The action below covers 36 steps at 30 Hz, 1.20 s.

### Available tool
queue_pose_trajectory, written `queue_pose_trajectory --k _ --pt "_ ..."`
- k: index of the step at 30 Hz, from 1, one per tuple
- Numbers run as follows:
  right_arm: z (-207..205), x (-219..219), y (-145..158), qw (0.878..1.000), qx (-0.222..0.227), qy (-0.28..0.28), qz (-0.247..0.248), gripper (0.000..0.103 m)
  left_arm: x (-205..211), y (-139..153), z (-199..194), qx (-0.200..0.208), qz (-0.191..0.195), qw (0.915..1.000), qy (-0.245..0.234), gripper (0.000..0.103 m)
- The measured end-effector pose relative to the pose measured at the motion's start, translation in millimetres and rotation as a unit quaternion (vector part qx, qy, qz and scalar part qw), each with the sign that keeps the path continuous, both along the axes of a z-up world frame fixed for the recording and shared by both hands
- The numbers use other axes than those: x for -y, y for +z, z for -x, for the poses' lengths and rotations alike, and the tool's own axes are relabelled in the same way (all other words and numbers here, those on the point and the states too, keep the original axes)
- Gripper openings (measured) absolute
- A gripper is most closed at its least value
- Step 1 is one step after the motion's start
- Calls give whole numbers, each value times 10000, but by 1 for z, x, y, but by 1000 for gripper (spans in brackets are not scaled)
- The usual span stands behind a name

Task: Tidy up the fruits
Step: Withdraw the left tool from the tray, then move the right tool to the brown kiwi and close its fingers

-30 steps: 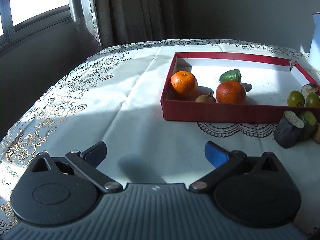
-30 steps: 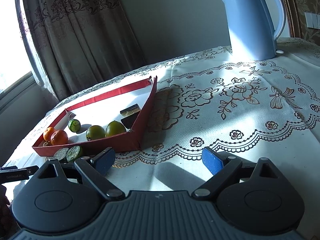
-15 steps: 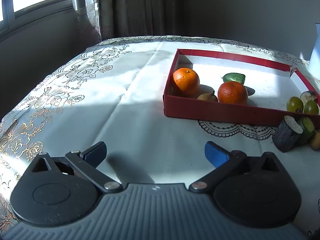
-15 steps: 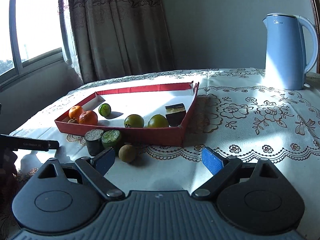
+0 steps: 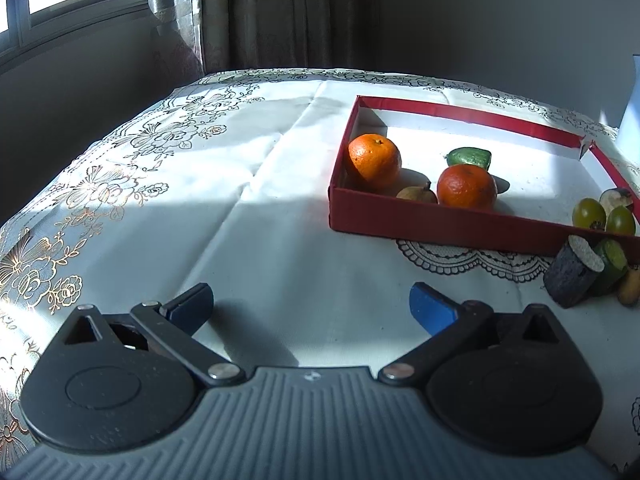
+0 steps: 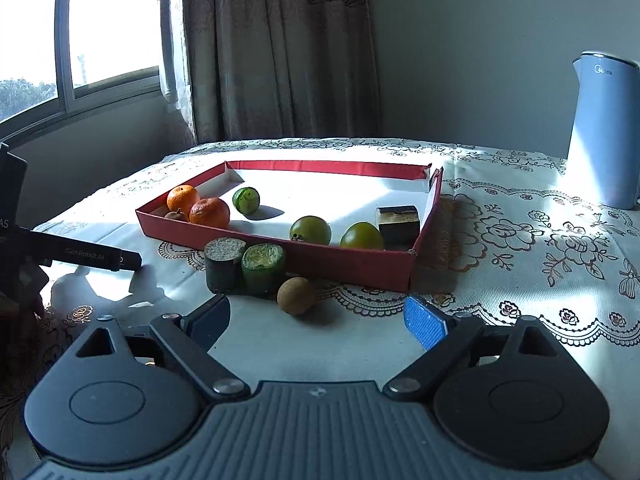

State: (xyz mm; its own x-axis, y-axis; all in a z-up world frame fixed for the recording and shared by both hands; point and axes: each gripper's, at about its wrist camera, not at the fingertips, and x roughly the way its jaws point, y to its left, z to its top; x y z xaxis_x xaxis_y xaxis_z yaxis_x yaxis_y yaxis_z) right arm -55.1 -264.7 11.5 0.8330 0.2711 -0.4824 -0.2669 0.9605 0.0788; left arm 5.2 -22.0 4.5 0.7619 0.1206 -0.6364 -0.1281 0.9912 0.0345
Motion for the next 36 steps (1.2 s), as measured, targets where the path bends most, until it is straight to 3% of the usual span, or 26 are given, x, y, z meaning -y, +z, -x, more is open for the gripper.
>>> queue_pose_trajectory --k 15,17,19,24,28,36 --pt "-22 -11 0 9988 -161 273 373 93 -2 -1 -1 -21 95 10000 9 103" --pt "-25 -15 0 9982 -183 326 476 84 -2 -1 -1 -21 99 9999 10 103" --pt "-30 -18 -2 9976 -247 381 515 60 -2 -1 -1 -21 97 10000 10 103" --pt "-39 -22 -5 9968 -365 457 541 49 -2 -1 -1 -22 100 9999 11 103" --pt "-43 -25 -7 9960 -476 456 602 28 -2 -1 -1 -23 102 9999 11 103" --pt "-36 -18 -2 9983 -320 304 391 25 -2 -1 -1 -23 103 9999 11 103"
